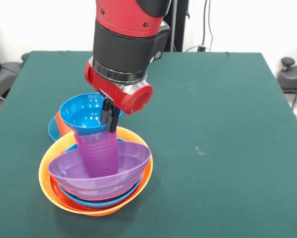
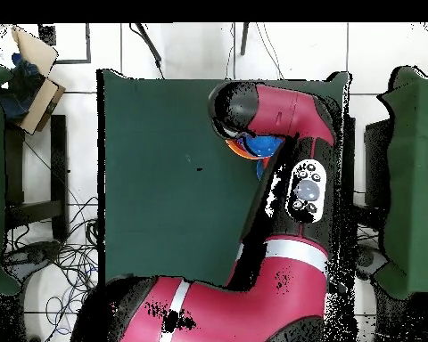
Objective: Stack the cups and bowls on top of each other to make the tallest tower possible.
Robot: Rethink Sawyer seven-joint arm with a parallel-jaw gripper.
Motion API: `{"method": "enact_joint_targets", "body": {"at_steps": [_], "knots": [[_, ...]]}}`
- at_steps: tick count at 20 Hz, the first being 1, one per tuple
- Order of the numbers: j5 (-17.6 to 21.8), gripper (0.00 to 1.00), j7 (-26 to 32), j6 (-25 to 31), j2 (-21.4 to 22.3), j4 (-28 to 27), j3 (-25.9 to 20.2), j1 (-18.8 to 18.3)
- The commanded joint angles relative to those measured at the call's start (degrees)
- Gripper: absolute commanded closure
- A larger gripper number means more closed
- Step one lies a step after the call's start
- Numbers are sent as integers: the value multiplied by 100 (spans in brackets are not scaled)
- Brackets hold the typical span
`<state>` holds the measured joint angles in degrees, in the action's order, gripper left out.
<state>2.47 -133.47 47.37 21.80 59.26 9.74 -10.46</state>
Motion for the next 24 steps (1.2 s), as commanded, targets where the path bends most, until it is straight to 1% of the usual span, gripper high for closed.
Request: {"method": "enact_joint_targets", "body": {"at_steps": [1, 3, 6, 8, 12, 20, 24], "knots": [[144, 100, 388, -242, -167, 231, -665, -26], [186, 100, 447, -170, -175, 110, -625, -23], [152, 100, 621, -119, -145, 84, -726, -115], [157, 100, 664, 35, -157, -1, -716, -121], [147, 100, 704, 279, -216, -189, -720, -137], [113, 100, 764, 494, -207, -308, -752, -156], [182, 100, 755, 656, -294, -551, -674, -112]]}}
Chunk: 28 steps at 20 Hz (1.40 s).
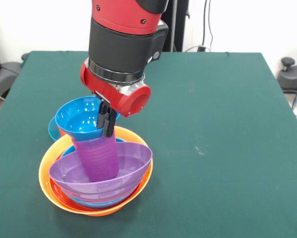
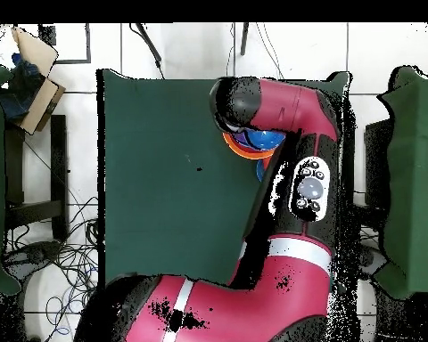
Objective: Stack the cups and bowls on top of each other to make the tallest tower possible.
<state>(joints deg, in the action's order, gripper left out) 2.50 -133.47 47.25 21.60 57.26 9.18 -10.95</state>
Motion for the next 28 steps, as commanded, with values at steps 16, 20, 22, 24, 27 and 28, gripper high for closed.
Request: {"method": "enact_joint_targets", "body": {"at_steps": [16, 20, 22, 24, 27, 28], "knots": [[34, 0, 542, 578, -247, -281, -679, -106], [48, 0, 544, 545, -263, -307, -675, -105], [55, 0, 563, 536, -266, -301, -679, -105], [67, 0, 590, 522, -256, -276, -684, -99], [76, 0, 612, 509, -242, -255, -688, -94], [65, 0, 609, 529, -239, -263, -692, -100]]}}
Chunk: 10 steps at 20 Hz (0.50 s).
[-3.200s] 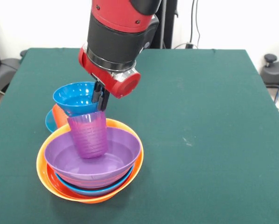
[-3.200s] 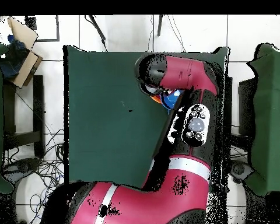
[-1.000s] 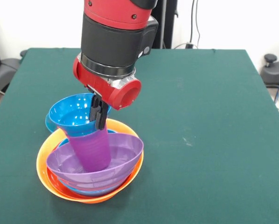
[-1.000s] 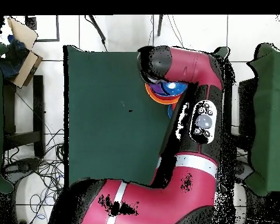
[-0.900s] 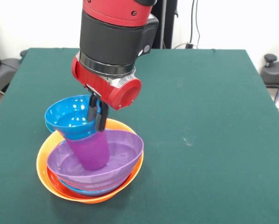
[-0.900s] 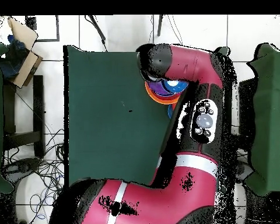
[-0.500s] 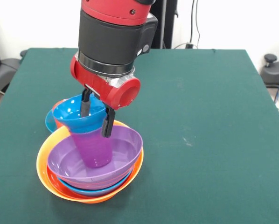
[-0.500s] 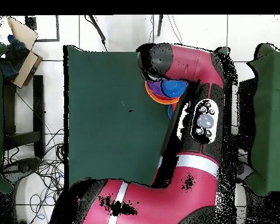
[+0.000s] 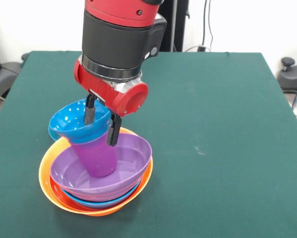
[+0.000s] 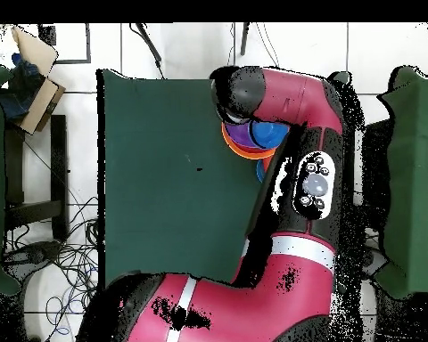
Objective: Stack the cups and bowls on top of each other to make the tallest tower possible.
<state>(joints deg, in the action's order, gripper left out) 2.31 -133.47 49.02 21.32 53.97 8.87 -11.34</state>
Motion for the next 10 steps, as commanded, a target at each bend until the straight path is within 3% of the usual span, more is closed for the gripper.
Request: {"method": "enact_joint_targets", "body": {"at_steps": [1, 10], "knots": [[89, 0, 618, 368, -207, 61, -658, -59], [-68, 0, 574, 292, -225, 74, -818, -124]]}}
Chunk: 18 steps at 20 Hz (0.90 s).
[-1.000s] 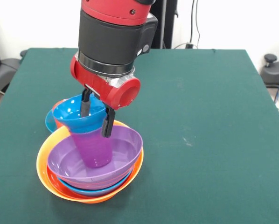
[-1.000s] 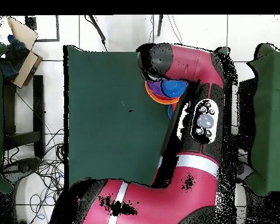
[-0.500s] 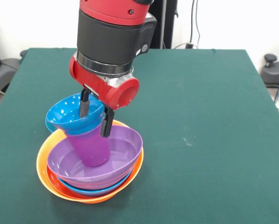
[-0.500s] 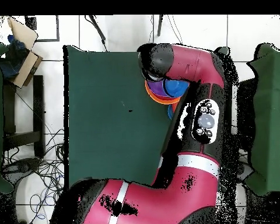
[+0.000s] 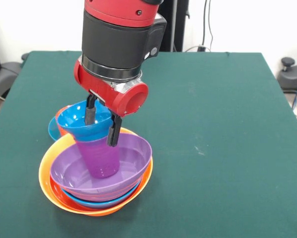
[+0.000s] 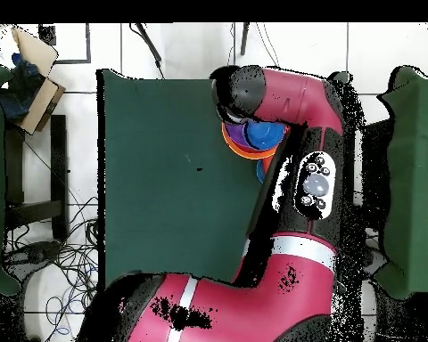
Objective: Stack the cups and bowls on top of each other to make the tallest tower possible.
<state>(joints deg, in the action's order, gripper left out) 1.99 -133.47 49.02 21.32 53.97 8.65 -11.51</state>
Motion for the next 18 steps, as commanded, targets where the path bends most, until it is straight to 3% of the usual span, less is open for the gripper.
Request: {"method": "enact_joint_targets", "body": {"at_steps": [1, 9, 18], "knots": [[-39, 0, 589, 310, -229, 58, -799, -109], [2, 0, 623, 463, -164, 28, -765, -86], [99, 0, 808, 880, 200, 163, -645, -22]]}}
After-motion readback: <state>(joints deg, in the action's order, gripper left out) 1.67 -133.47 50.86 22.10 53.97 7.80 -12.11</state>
